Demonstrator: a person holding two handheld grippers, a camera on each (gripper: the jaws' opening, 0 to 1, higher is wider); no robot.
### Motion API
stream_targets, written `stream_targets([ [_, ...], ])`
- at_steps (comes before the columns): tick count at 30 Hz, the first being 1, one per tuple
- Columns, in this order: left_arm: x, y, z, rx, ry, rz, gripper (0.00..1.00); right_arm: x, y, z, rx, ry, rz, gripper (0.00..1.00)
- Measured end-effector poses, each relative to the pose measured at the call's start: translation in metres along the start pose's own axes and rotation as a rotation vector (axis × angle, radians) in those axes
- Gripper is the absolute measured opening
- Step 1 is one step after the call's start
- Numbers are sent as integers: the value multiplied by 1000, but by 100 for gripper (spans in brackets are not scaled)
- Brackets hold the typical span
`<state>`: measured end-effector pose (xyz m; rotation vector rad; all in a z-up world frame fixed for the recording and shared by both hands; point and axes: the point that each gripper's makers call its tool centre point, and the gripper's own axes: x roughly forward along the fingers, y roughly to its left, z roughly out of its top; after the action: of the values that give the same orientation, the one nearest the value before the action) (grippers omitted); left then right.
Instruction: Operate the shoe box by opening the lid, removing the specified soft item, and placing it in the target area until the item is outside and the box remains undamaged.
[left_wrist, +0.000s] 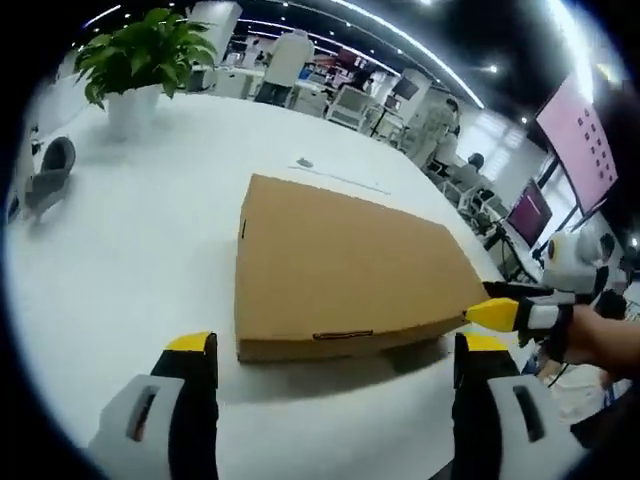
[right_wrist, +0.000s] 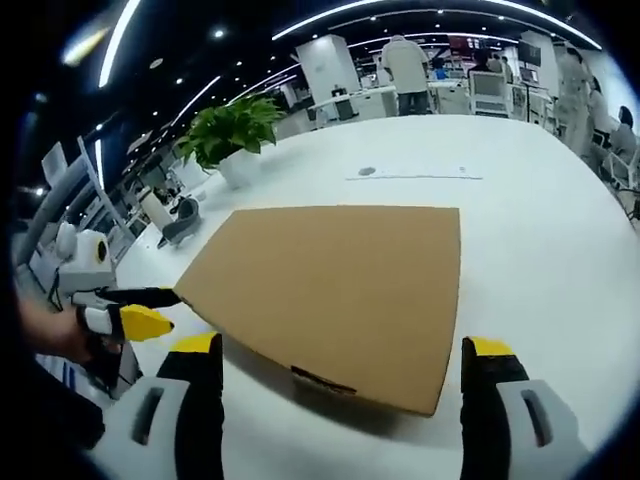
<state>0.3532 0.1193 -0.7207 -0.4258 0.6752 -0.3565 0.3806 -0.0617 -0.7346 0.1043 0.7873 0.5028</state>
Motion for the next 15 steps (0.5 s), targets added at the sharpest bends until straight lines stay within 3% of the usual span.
stream_targets([
  [3, -1, 0, -13, -38, 72, -2, 99, -5, 2, 6, 65, -45, 31, 100],
  [4, -1, -2, -11, -36, 47, -19, 99, -8, 11, 16, 138, -102, 100, 100],
  [6, -2, -10, -11, -127, 30, -56, 100, -14, 8, 11, 194, -80, 113, 100],
  [7, -4, -4, -8, -164, 7, -37, 100, -15, 9, 11, 217, -85, 127, 100],
  [9, -5, -1, -7, -267, -18, -40, 100, -19, 5, 9, 232, -91, 130, 99],
  [11, -7, 3, -9, -288, -17, -26, 100, -23, 1, 11, 227, -118, 117, 96],
  [15, -9, -5, -11, -343, -21, -75, 100, -28, 0, 11, 267, -136, 130, 95],
])
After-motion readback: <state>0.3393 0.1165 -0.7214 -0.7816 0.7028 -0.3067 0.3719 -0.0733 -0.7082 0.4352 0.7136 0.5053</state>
